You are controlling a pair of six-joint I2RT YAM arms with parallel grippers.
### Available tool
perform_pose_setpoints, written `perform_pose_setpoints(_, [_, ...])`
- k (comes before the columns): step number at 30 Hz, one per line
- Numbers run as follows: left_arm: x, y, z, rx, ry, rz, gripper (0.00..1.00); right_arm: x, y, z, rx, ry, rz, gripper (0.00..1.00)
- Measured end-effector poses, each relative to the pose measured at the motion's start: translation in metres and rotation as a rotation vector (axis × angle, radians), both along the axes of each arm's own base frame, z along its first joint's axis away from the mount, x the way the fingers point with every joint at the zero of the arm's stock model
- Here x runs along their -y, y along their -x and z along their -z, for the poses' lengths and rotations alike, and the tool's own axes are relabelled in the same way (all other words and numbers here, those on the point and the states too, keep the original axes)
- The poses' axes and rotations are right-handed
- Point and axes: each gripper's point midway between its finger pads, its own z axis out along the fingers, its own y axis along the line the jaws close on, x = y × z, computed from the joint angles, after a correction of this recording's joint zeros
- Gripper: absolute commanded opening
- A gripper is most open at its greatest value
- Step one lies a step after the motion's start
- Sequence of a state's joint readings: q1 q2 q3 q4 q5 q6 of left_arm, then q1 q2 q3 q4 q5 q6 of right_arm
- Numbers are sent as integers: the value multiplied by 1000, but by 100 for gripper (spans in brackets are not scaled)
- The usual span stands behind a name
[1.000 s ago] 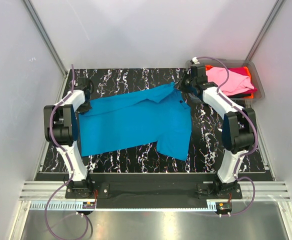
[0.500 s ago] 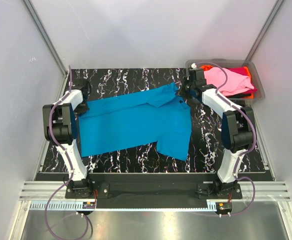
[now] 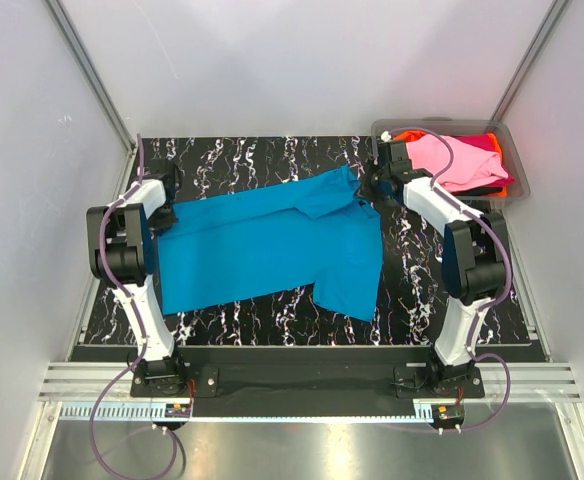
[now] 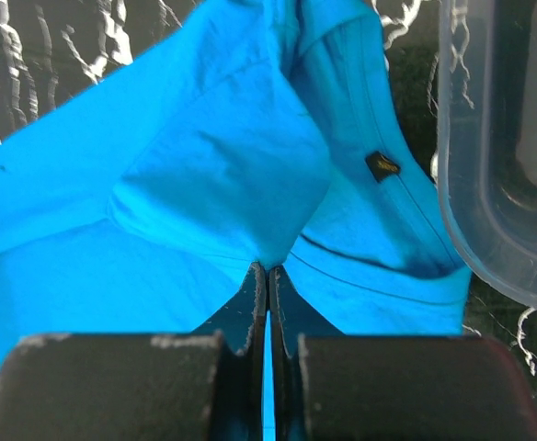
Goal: Fold and stack the t-shirts
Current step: Fold the tshirt
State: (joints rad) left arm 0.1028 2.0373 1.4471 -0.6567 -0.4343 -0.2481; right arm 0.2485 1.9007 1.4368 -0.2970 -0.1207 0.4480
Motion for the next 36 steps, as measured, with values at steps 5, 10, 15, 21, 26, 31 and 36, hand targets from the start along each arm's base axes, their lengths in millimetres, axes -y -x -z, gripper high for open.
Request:
perform_pose_setpoints(5, [0,1,0,0,2,-6,5,4,6,22,-73,39,1,5])
perform_pose_setpoints(10, [-1,3,1,-4,5,-19,28,11,17,52,-167,90,3,10])
perform_pose_setpoints(15, [-5,12,-3,-12,21,-63,57,16,24,58,-221,131,15,34])
perform_pose_setpoints(21, [-2,22,-28,17,48,-108,63,20,18,43,-213,156,38,52])
perform_pose_setpoints(26, [14,18,-62,126,138,-133,59,12,6,18,-182,143,59,58])
perform_pose_setpoints(31, [32,-8,-71,195,254,-146,54,-13,-38,-18,-52,144,52,62])
perform_pose_setpoints(36, [36,-24,-45,192,296,-180,53,-22,-84,-17,32,197,35,67])
